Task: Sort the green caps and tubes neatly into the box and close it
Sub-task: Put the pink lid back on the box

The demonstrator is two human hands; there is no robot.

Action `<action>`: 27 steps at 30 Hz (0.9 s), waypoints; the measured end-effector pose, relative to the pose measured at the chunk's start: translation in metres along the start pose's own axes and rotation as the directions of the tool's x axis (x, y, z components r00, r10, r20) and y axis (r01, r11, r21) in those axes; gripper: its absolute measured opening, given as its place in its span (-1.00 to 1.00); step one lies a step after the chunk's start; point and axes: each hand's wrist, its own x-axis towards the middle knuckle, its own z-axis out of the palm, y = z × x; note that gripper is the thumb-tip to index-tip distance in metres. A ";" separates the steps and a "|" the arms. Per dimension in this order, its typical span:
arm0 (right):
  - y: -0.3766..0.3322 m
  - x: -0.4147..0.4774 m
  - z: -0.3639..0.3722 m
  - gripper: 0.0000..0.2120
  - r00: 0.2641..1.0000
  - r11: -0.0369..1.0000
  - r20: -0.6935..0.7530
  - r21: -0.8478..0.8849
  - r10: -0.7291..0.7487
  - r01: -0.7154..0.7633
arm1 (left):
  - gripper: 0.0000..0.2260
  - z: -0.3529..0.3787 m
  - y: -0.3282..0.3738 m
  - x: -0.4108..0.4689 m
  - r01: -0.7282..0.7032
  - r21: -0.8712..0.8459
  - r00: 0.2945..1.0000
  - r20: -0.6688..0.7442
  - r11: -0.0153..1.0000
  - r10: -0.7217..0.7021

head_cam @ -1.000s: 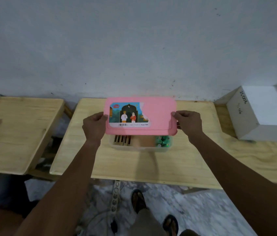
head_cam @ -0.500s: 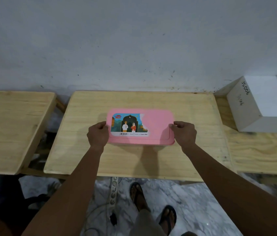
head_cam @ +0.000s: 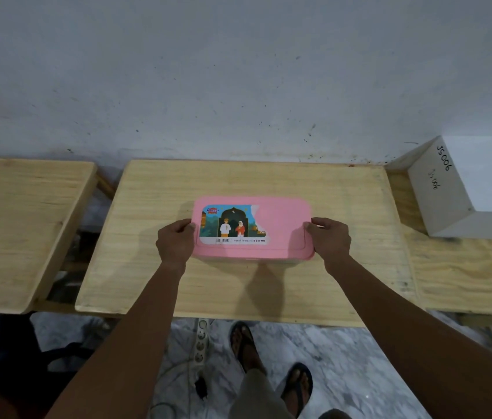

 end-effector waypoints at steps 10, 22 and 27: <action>0.006 0.002 0.001 -0.89 0.986 0.972 0.072 0.174 0.149 -0.160 | -0.84 0.007 -0.020 0.014 0.231 -0.182 0.972 0.093 0.956 -0.217; 0.010 -0.012 -0.004 -0.72 0.927 0.870 0.240 0.339 0.287 -0.357 | -0.76 0.013 -0.005 -0.009 0.424 -0.357 0.906 0.154 0.832 -0.395; 0.012 -0.013 -0.004 -0.75 0.938 0.879 0.252 0.355 0.237 -0.318 | -0.66 0.007 -0.011 -0.012 0.362 -0.339 0.931 0.178 0.868 -0.319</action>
